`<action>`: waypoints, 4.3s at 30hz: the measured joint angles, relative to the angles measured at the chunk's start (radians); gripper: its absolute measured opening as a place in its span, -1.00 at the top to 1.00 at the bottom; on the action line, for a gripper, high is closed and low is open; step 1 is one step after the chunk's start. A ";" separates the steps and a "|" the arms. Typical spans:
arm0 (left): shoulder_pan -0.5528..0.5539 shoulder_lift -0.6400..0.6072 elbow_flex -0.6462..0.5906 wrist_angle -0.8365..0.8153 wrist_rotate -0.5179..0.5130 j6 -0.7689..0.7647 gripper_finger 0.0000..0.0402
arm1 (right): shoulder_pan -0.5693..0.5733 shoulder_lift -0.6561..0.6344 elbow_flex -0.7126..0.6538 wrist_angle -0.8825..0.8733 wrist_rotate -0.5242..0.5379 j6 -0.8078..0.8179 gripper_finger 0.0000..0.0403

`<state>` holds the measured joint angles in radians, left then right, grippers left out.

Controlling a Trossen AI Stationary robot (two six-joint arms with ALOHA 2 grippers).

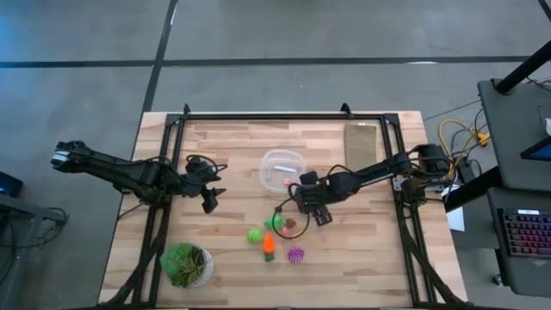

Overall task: Pick and placing Produce into tupperware
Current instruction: Put the top red strawberry into the transparent container, then put the top pink peach into the transparent container

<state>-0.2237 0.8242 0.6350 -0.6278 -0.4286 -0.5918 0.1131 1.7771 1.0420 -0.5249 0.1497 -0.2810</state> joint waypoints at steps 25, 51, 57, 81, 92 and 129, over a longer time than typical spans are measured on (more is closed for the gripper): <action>0.000 0.000 -0.001 -0.001 -0.004 -0.005 0.01 | -0.005 0.000 -0.017 0.013 0.008 0.003 0.29; 0.000 0.000 -0.001 0.002 -0.045 -0.002 0.01 | -0.078 -0.028 0.602 -0.781 -0.074 0.330 0.30; 0.000 0.000 -0.001 0.017 -0.052 -0.002 0.01 | -0.150 0.075 0.672 -0.748 -0.087 0.329 0.29; 0.000 -0.002 0.002 0.020 -0.032 -0.005 0.01 | -0.216 0.414 0.828 -0.672 0.033 0.117 0.17; 0.000 -0.002 0.000 0.017 -0.032 0.000 0.01 | -0.220 0.406 0.803 -0.675 0.027 0.158 -0.17; 0.000 0.000 0.000 0.018 -0.008 0.005 0.01 | 0.044 0.123 0.341 -0.330 -0.069 0.551 -0.18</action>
<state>-0.2241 0.8242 0.6350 -0.6102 -0.4369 -0.5869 0.1576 1.9006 1.3826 -0.8552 0.0805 0.2704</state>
